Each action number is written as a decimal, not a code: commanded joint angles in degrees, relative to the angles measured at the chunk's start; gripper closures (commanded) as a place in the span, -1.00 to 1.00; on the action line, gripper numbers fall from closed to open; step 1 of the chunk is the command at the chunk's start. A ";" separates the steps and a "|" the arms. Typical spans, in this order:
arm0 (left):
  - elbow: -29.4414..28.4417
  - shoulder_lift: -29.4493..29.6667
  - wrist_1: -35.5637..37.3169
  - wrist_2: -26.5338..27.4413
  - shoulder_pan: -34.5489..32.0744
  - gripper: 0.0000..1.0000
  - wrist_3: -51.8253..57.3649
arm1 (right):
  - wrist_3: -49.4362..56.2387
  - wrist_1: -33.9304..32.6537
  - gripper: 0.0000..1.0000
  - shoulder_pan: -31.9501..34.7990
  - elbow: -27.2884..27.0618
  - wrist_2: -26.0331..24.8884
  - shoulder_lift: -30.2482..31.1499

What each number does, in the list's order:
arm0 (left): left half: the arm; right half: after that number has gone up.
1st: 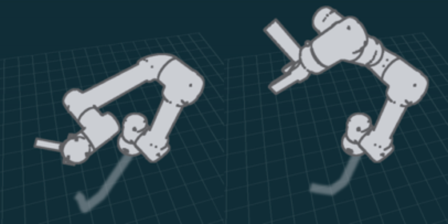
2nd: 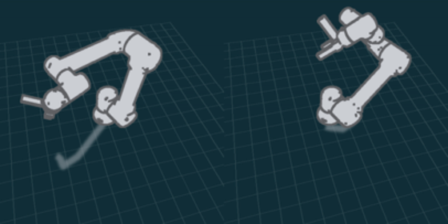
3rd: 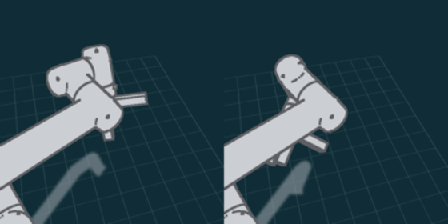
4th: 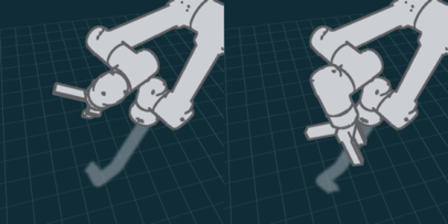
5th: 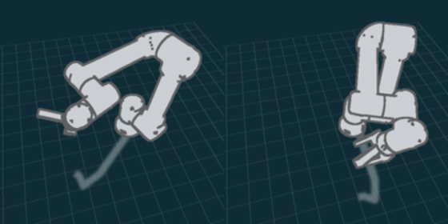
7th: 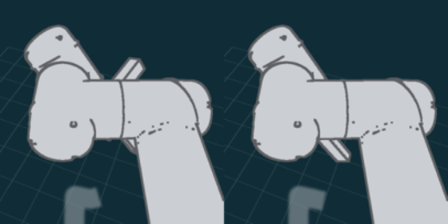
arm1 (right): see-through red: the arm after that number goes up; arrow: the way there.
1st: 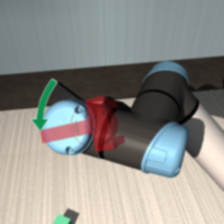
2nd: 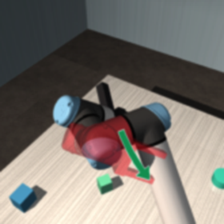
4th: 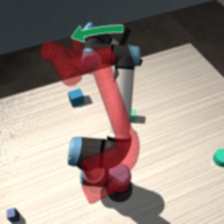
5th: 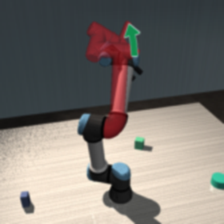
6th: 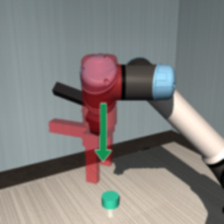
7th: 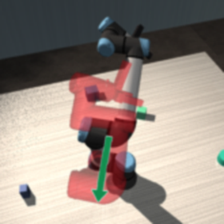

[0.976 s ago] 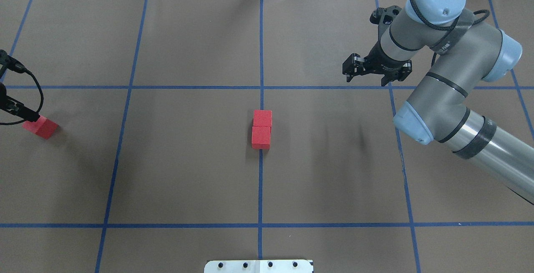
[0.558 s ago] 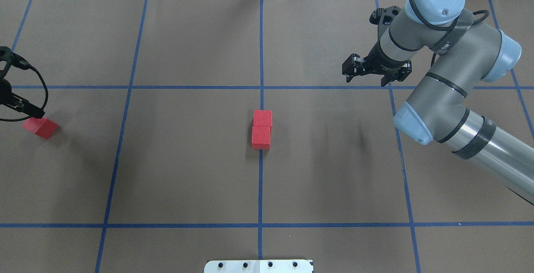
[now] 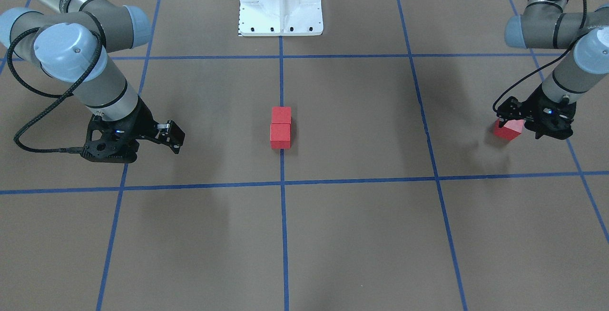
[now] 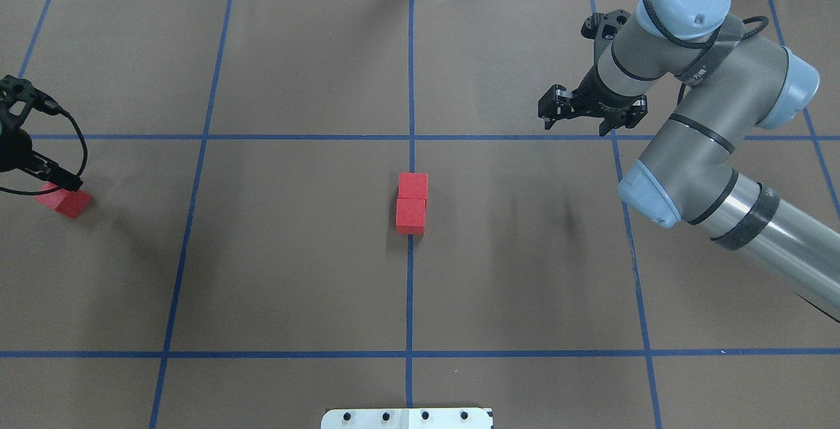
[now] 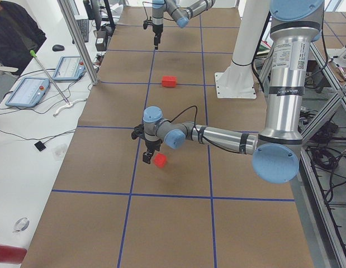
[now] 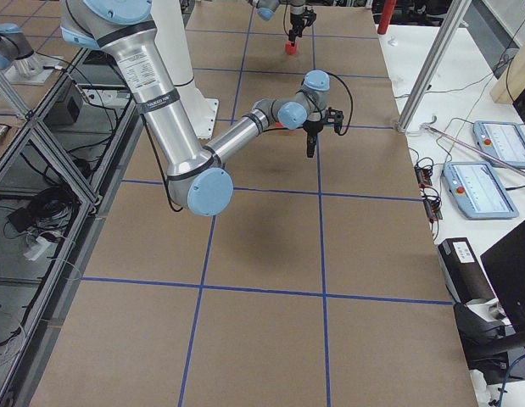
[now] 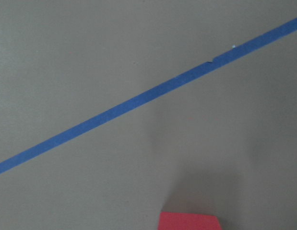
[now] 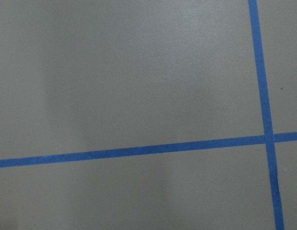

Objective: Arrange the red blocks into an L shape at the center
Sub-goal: 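Grasp the last red cube with the left gripper and lift it, then carry the red cube with the left gripper next to the cube pair, then nudge the held red cube against the pair with the left gripper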

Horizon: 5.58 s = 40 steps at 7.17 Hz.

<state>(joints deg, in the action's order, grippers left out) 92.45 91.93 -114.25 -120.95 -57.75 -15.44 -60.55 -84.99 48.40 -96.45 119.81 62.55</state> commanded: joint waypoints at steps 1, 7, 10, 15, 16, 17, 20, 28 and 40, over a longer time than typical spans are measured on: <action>-0.60 0.00 -0.27 -1.38 0.62 -1.00 0.06 | 0.00 0.00 -0.98 0.03 0.03 -0.01 0.03; -2.45 0.18 -0.19 -4.55 1.15 0.99 0.49 | 0.08 0.09 -0.98 -0.06 0.29 -0.01 0.03; -1.31 6.47 1.47 -9.30 1.15 1.00 -9.46 | 0.00 0.09 -0.98 -0.06 0.29 -0.10 -0.15; 2.47 14.04 6.32 -10.62 5.62 1.00 -22.76 | 0.08 0.09 -0.98 -0.06 0.29 -0.10 -0.32; 2.39 16.15 6.58 -10.45 7.29 1.00 -26.10 | 0.08 0.09 -0.98 0.03 0.21 -0.10 -0.32; 2.47 19.39 10.06 -10.10 9.13 1.00 -29.09 | 0.08 0.09 -0.98 0.12 0.21 -0.10 -0.06; 1.60 26.60 12.82 -5.00 16.50 1.00 -39.53 | 0.08 0.09 -0.98 0.20 0.21 -0.10 0.03; -7.54 39.46 12.82 1.58 21.45 1.00 -78.46 | 0.08 0.09 -0.98 0.20 0.21 -0.10 0.12; -9.74 43.77 13.61 13.11 26.20 1.00 -123.69 | 0.08 0.09 -0.98 0.12 0.29 -0.63 0.12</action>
<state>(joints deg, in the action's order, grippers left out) 83.23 135.27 -100.63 -108.03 -31.55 -138.64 -60.51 -84.90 48.52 -96.15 119.18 62.66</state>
